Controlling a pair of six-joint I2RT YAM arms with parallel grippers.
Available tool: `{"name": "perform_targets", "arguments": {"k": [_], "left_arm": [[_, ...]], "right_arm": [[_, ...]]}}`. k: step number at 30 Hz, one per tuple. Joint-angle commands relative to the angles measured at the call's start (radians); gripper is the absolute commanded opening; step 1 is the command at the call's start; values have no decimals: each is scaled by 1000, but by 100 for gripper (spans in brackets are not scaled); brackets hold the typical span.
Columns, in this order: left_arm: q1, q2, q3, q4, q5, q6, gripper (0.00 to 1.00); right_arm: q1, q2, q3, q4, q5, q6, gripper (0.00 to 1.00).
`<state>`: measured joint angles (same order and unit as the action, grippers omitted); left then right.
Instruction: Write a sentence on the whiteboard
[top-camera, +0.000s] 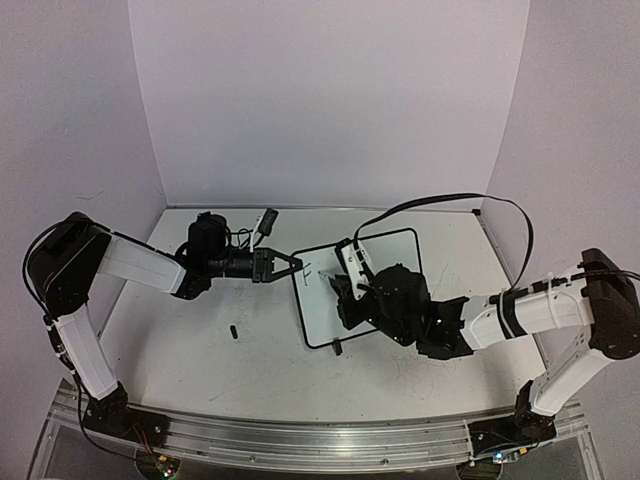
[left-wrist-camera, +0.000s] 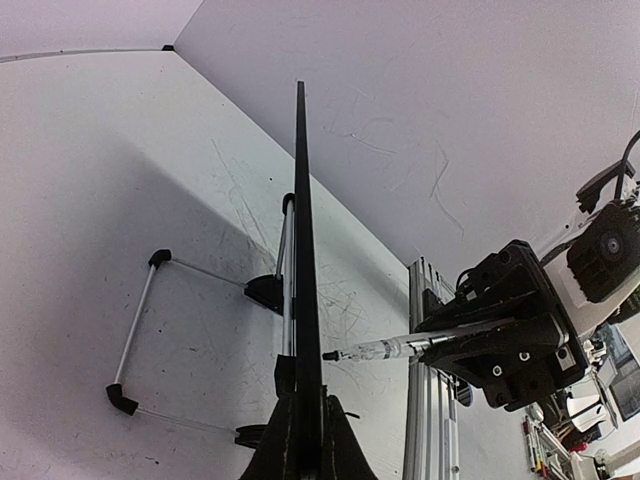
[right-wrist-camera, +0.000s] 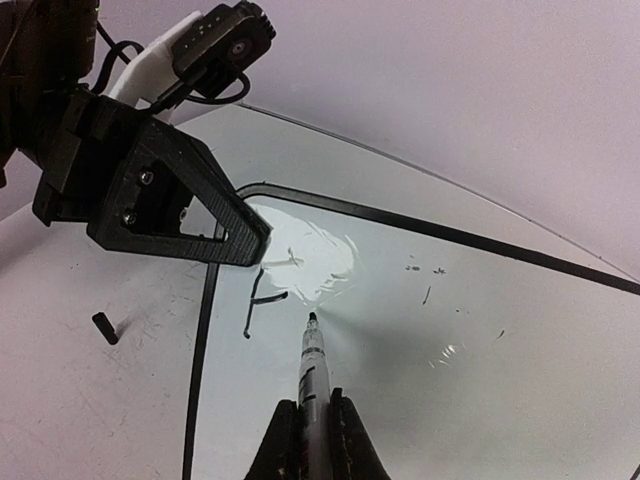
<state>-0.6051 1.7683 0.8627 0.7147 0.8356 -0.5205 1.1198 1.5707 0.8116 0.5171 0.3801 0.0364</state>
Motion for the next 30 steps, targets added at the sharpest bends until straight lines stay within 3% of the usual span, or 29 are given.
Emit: {"name": "perform_targets", "arguments": {"k": [1, 30], "left_arm": [[-23, 4, 23, -36, 49, -28, 0], [-24, -4, 22, -37, 50, -27, 0]], "right_arm": [[1, 13, 45, 40, 19, -2, 0], [1, 53, 64, 12, 57, 8, 0]]}}
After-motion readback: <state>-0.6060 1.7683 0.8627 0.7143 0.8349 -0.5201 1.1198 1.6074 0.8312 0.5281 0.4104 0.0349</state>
